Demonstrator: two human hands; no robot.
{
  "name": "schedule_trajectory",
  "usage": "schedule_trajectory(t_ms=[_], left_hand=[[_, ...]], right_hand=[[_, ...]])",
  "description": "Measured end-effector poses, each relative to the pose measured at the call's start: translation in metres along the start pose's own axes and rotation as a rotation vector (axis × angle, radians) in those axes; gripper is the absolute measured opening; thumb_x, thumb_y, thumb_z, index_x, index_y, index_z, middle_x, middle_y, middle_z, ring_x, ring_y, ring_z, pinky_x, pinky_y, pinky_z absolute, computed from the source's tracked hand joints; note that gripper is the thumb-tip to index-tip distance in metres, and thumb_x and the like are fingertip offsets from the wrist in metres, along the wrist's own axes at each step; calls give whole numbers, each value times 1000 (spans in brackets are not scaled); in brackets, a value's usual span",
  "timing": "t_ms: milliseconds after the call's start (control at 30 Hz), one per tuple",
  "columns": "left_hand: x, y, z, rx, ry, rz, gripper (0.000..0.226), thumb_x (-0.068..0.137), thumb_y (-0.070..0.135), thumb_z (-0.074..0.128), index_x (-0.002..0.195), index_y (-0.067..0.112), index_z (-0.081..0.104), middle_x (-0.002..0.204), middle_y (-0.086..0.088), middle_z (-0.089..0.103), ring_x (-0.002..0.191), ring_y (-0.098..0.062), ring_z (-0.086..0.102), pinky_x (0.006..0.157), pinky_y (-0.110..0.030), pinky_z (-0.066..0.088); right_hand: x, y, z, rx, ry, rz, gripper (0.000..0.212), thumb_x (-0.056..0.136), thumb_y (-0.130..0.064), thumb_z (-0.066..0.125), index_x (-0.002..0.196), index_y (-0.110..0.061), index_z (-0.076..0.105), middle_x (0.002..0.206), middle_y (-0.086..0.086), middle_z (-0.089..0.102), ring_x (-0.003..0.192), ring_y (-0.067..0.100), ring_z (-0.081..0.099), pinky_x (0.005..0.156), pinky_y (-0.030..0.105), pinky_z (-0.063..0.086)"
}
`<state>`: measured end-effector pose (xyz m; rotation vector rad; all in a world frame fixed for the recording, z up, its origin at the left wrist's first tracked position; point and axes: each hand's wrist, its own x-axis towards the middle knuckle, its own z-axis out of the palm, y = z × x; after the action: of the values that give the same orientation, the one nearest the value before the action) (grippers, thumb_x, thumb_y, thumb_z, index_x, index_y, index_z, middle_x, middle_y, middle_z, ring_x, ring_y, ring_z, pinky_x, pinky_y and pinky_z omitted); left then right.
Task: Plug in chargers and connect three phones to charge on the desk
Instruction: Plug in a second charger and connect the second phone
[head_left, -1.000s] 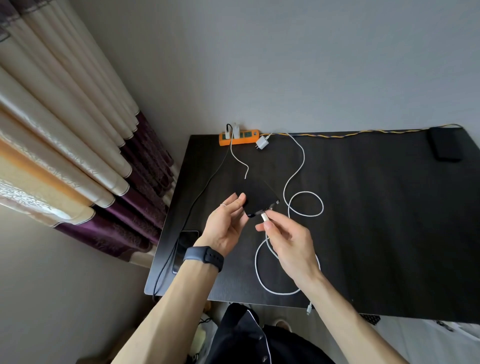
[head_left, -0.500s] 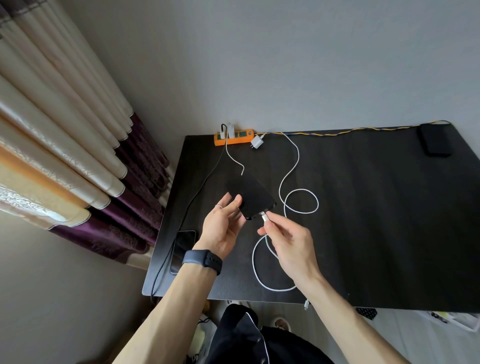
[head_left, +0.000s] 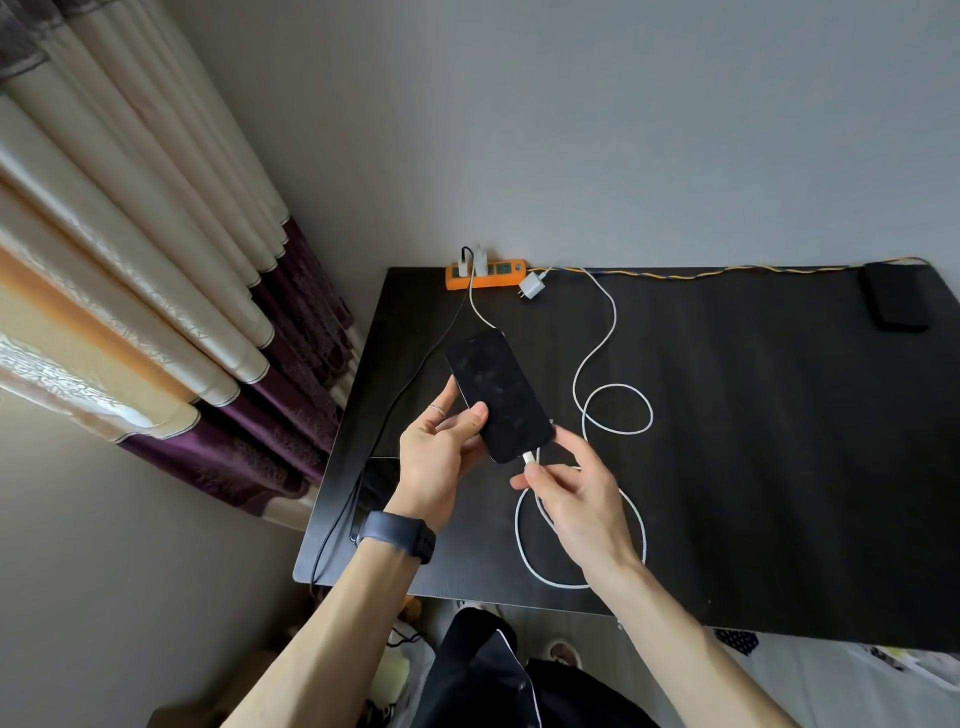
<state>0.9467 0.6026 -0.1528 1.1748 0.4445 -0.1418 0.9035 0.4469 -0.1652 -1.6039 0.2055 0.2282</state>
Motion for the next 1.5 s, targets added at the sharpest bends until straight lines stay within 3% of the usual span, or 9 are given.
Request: schedule_trajectory(t_ms=[133,267,400,567,767,967,1133,1267,1500], left_hand=[[-3,6,-21,161,14,67,49,90,1,66,132,24,59,91,-9,77,82,-19,73,73,-40,62],[-2,10,-60,259,49,-62,43,91,-2,64,124,25,64,90,-7,77,80,-16,73,62,-28,58],[10,-10,-108,287,104,-284,42,91,-10,57,126,13,62,97,-14,75,81,-25,74,64,-34,61],[24,-56,-136,353,217,-407,44,91,-15,50,128,8,58,91,-12,68,71,-21,67,49,-25,54],[55,-100,-151,476,266,-395,45,91,-14,46,126,13,56,73,-9,62,51,-5,62,48,-17,49],[91,-138,-164,658,313,-344,51,85,8,56,114,50,56,108,-10,72,100,-27,68,93,-40,55],[68,-150,-154,1004,297,-235,67,92,22,59,152,31,32,128,-10,56,121,-28,53,98,-34,45],[58,-160,-144,1322,127,-230,95,86,41,66,158,31,4,149,-10,26,138,-30,27,107,-38,39],[59,-165,-148,1510,-24,-203,79,98,33,54,158,29,2,164,-16,-6,147,-36,3,112,-44,38]], right_hand=[[1,23,20,-43,-136,64,49,94,-24,65,136,-31,42,86,-6,79,65,9,58,76,31,50],[6,50,28,-147,-420,150,54,80,-55,68,124,-24,61,101,-4,78,99,8,68,99,32,48],[23,93,24,-253,-263,261,55,72,-71,58,94,-24,74,92,-7,77,88,8,71,79,23,51],[55,129,32,-634,-153,317,45,92,-48,60,130,-24,56,119,-2,66,113,18,62,98,32,47],[85,146,72,-1006,-461,150,58,102,-41,41,152,-52,15,133,-3,40,110,25,62,87,36,49],[103,168,101,-1236,-385,-20,36,99,-42,47,128,-22,50,128,3,41,111,28,57,86,41,53],[62,193,100,-1180,-371,-26,39,96,-41,52,130,-22,50,127,1,44,111,23,62,85,35,54],[33,203,97,-1238,-322,-30,59,82,-46,64,135,-19,56,142,11,46,112,27,62,90,33,55],[8,194,84,-1255,-510,44,74,94,-40,44,159,-24,12,168,5,-5,140,30,29,115,38,33]])
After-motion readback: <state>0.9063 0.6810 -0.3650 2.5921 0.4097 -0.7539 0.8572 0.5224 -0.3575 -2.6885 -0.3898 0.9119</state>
